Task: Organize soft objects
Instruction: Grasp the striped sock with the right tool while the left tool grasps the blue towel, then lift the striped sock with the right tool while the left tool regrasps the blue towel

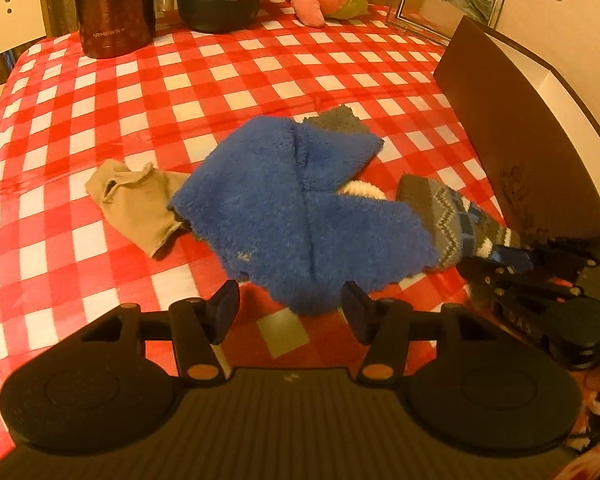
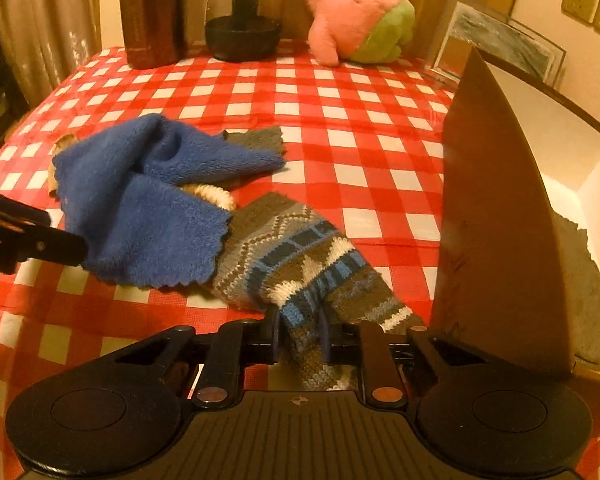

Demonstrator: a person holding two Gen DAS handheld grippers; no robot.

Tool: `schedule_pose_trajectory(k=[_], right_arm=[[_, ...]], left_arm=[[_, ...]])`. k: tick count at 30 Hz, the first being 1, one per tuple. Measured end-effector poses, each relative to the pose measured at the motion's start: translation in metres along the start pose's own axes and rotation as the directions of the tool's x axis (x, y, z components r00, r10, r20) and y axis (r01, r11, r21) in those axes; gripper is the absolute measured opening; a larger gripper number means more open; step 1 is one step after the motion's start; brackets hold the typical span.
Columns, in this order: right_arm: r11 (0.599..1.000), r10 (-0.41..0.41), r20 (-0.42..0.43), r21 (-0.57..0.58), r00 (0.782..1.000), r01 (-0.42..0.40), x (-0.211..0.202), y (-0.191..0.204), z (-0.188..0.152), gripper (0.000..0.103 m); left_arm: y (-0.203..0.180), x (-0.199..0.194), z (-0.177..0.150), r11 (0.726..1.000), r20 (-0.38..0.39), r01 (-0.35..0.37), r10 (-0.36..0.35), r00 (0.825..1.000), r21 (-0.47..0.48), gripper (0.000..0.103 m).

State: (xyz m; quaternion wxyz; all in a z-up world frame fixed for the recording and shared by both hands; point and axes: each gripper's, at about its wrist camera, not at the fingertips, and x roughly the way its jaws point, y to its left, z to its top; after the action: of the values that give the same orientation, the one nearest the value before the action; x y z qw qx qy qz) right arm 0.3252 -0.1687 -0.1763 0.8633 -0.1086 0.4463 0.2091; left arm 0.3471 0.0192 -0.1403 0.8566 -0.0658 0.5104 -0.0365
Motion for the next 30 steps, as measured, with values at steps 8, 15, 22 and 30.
schedule_pose_trajectory(k=[8,15,22,30], right_arm=[[0.998,0.009,-0.002,0.055,1.000,-0.009,-0.002,-0.005,0.000,0.019],[0.992,-0.010,0.036,0.123,0.999,0.005,-0.018,-0.009,0.002,0.016],[0.986,-0.017,0.114,0.166,0.993,-0.002,-0.052,-0.012,0.007,0.015],[0.981,0.009,0.136,0.191,0.991,-0.035,-0.081,-0.009,-0.005,0.015]], left_arm=[[0.002,0.017,0.006,0.999,-0.003,-0.042,0.042,0.999,-0.014,0.034],[-0.005,-0.008,0.012,0.998,0.099,-0.004,-0.003,0.995,0.062,0.002],[-0.019,-0.072,0.017,0.990,0.235,0.051,-0.082,0.969,0.135,0.002],[-0.015,-0.157,-0.007,0.986,0.310,0.096,-0.134,0.941,0.137,0.002]])
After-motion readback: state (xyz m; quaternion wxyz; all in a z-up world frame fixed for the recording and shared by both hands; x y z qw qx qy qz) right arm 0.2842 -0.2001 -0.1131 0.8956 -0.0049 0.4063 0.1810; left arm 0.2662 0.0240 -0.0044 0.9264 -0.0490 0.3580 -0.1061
